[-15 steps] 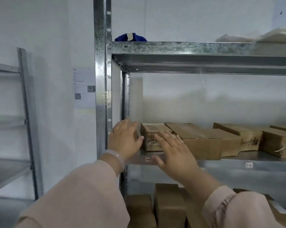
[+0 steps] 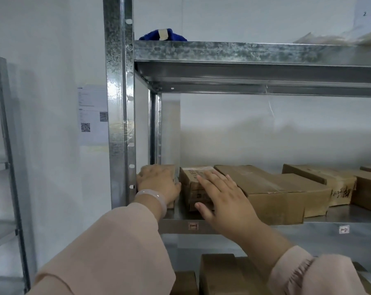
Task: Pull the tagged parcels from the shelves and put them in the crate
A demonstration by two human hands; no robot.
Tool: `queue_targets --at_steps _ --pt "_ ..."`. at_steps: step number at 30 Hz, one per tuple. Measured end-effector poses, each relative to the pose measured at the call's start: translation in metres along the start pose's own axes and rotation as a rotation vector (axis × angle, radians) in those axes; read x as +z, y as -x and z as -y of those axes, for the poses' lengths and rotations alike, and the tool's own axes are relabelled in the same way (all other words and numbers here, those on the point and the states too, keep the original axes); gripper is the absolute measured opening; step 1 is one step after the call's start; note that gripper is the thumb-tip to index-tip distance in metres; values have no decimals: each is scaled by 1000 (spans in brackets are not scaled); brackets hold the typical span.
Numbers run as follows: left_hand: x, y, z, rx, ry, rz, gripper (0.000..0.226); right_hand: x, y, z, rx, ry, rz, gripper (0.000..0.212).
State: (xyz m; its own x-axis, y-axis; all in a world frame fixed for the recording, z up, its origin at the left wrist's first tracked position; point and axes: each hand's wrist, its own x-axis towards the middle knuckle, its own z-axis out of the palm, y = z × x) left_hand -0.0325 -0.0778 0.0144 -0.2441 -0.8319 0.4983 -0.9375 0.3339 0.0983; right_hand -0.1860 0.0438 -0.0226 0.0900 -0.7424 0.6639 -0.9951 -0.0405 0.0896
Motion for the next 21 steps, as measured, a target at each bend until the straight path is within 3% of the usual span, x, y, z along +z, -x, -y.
queue_targets --at_steps 9,14,21 --pt "5 4 3 1 18 -53 45 -1 2 -5 -64 -61 -44 65" --pt "-4 6 -3 85 -73 -325 50 -5 2 -6 -79 -113 -71 64" --pt "-28 9 -12 161 -19 -598 44 -13 -3 -8 -30 -295 -108 64"
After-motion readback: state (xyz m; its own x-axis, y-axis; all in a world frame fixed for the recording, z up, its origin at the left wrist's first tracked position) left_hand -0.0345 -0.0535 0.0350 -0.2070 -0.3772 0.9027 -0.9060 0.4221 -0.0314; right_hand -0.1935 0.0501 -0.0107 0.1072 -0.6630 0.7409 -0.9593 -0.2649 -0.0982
